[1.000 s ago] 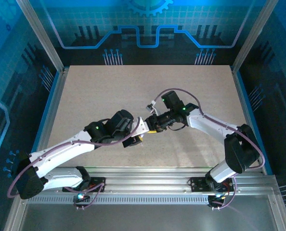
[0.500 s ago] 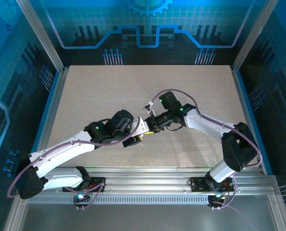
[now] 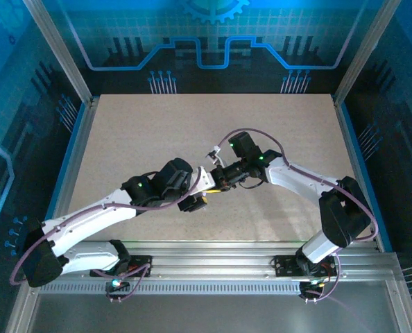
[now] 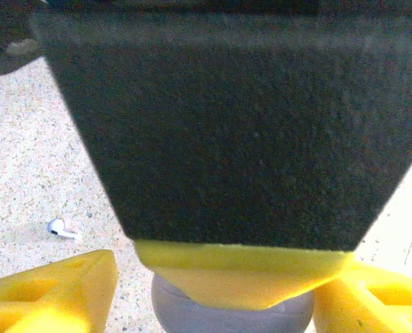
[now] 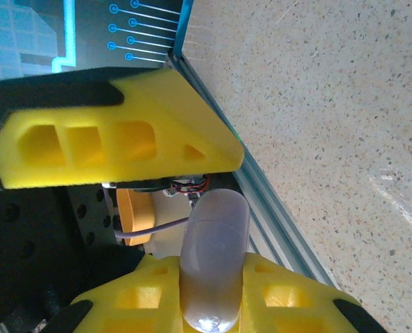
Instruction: Insert wireless bluetooth earbuds into charging case
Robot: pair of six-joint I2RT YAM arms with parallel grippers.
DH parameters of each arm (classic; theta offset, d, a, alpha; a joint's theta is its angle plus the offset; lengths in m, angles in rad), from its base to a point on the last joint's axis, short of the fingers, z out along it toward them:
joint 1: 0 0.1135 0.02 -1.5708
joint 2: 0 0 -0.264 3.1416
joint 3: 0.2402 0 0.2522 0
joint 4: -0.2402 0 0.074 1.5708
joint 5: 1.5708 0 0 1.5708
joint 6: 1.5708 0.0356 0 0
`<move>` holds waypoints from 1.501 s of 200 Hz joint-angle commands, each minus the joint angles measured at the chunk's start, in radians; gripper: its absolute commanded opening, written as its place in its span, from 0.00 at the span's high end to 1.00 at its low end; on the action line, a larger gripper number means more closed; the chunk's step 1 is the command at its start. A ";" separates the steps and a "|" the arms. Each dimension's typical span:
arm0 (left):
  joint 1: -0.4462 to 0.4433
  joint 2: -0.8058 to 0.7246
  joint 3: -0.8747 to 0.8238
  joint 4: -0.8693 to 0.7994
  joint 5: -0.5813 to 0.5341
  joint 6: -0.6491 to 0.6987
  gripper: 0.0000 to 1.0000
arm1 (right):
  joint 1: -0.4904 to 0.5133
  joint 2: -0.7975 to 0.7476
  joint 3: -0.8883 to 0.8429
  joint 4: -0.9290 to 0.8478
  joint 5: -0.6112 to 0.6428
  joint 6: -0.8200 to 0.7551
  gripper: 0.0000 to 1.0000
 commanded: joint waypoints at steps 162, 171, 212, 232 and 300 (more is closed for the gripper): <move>0.003 -0.147 -0.061 0.114 0.372 -0.019 0.27 | -0.187 -0.447 -0.128 -0.180 0.074 -0.746 0.80; 0.003 -0.162 -0.072 0.130 0.393 0.001 0.27 | -0.187 -0.464 -0.124 -0.218 0.063 -0.818 0.80; 0.002 -0.188 -0.078 0.128 0.440 0.119 0.32 | -0.181 -0.554 -0.140 -0.328 0.031 -1.129 0.81; 0.000 -0.164 -0.051 0.083 0.445 0.170 0.34 | -0.158 -0.577 -0.133 -0.369 0.069 -1.210 0.83; -0.010 -0.124 -0.023 0.096 0.467 0.210 0.36 | -0.020 -0.525 -0.067 -0.464 0.280 -1.274 0.83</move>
